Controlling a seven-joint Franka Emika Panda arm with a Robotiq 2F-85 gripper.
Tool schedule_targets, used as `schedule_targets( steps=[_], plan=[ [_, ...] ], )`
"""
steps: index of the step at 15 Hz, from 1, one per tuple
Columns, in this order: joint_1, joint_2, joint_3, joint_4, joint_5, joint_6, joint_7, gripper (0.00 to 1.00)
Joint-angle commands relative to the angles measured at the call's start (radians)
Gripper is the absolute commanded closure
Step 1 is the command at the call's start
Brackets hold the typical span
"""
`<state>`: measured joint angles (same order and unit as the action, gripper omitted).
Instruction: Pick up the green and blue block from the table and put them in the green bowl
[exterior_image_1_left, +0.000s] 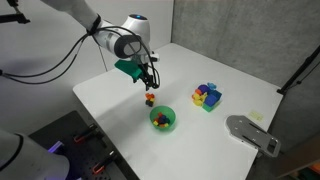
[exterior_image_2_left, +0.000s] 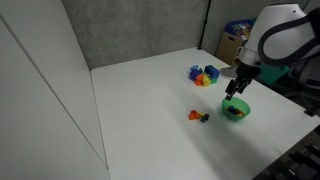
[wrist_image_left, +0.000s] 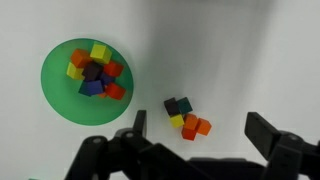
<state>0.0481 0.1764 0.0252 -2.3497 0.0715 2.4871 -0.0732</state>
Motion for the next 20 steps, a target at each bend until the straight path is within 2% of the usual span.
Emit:
schedule_targets(
  steps=[1,7,8,9,12,13,16,20],
  plan=[
    [0.007,0.108,0.01,0.052,-0.015,0.071,0.055,0.0],
    [0.003,0.259,0.015,0.113,-0.009,0.147,0.05,0.0],
    [-0.004,0.258,0.021,0.125,0.0,0.135,0.038,0.0],
    [-0.002,0.237,0.02,0.081,-0.01,0.147,0.033,0.0],
    [-0.003,0.259,0.02,0.109,-0.01,0.147,0.033,0.0],
    [0.014,0.274,0.002,0.109,-0.035,0.186,0.052,0.0],
    [0.01,0.321,0.01,0.109,-0.033,0.236,0.041,0.0],
    [0.013,0.397,0.011,0.112,-0.054,0.36,0.027,0.0]
  ],
)
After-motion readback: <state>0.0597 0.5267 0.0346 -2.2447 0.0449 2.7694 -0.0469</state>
